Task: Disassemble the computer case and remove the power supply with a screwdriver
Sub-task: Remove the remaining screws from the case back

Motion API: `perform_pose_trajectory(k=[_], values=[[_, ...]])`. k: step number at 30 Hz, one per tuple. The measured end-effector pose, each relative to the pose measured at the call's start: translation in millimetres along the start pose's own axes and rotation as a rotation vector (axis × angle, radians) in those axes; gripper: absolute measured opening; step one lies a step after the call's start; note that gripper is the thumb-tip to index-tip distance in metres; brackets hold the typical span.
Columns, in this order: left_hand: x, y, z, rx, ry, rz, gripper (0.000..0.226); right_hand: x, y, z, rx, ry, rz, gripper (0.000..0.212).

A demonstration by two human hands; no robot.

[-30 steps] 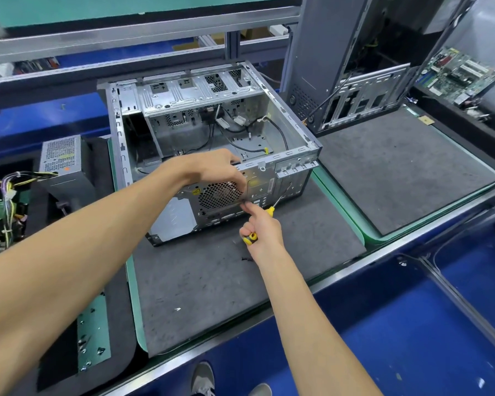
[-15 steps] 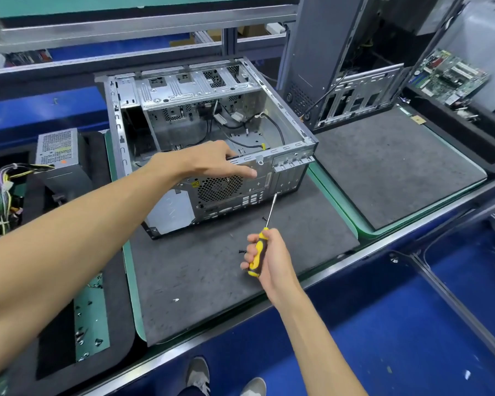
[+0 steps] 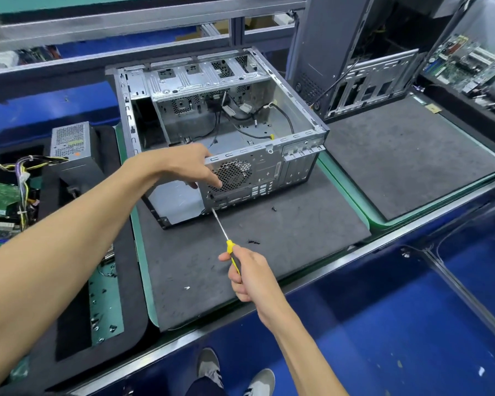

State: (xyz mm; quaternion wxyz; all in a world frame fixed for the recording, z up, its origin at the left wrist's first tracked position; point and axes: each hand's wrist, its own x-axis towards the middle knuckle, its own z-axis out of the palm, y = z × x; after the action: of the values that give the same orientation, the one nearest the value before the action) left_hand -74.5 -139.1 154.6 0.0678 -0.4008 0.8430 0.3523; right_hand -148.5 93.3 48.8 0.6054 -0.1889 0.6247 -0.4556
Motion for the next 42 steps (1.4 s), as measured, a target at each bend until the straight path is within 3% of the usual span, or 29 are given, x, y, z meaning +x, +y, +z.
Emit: perform_pose_trajectory(k=[6,18,23,27,31,36,42], values=[[-2,-3,-1,-0.024,0.036,0.04,0.041,4,-6,7,0.027,0.001,-0.05,0.032],[-2,-3,1,-0.069,0.057,0.05,0.037,16,-5,10,0.065,0.018,-0.02,0.032],[-2,-1,2,-0.048,0.078,0.05,0.036,11,-1,16,0.363,0.007,-0.015,0.036],[-3,1,2,-0.023,0.086,0.048,0.027,21,-18,35,0.547,-0.008,-0.059,0.025],[-3,2,3,-0.024,0.074,0.054,0.025,40,-40,49,0.556,0.026,-0.002,0.006],[-3,3,1,0.033,0.068,0.054,0.026,59,-46,65,0.6,0.085,0.066,0.035],[-3,2,0,0.088,0.062,0.057,0.019,74,-43,73,0.52,0.215,-0.043,0.033]])
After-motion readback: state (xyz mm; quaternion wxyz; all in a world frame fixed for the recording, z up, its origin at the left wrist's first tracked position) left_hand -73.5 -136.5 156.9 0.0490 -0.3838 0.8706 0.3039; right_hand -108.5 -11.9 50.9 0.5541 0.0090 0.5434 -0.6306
